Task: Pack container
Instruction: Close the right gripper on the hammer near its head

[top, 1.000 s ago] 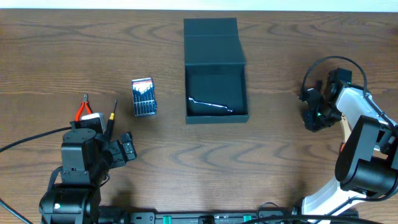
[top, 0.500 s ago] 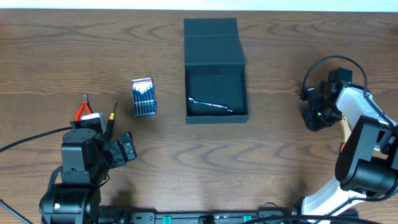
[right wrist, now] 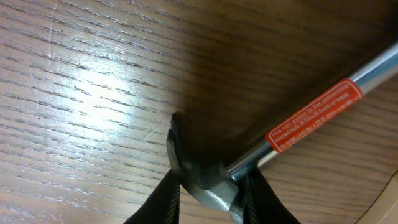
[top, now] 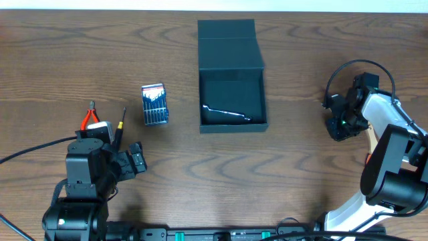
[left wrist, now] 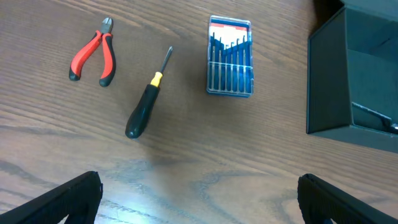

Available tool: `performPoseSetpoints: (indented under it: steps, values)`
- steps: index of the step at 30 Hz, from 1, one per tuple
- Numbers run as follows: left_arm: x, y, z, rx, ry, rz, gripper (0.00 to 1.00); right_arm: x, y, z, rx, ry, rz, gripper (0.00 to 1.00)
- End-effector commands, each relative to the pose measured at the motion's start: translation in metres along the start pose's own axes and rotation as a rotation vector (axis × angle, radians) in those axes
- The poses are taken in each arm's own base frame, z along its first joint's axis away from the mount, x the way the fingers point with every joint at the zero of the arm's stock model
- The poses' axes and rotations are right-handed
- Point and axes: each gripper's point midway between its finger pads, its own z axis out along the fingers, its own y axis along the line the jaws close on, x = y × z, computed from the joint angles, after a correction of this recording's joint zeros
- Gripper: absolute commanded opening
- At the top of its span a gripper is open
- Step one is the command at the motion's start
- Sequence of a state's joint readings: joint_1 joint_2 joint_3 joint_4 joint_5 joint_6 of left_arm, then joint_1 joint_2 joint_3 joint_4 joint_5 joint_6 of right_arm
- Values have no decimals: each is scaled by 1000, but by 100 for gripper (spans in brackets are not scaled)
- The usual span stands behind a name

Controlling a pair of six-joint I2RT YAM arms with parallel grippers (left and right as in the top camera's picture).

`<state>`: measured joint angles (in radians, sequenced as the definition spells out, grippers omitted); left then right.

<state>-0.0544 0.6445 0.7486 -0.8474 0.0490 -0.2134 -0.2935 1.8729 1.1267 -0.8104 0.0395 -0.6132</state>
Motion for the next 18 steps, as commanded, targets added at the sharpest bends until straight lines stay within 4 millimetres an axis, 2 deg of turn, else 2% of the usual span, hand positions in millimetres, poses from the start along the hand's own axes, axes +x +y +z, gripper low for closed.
performPoseSetpoints:
  steps: [1, 18]
  values:
    - [-7, -2, -4, 3, -23, -7, 99, 6, 20, 17, -103, 19, 15, 1]
    - [-7, -2, -4, 3, -23, -7, 99, 6, 21, 16, -107, 23, 33, 1]
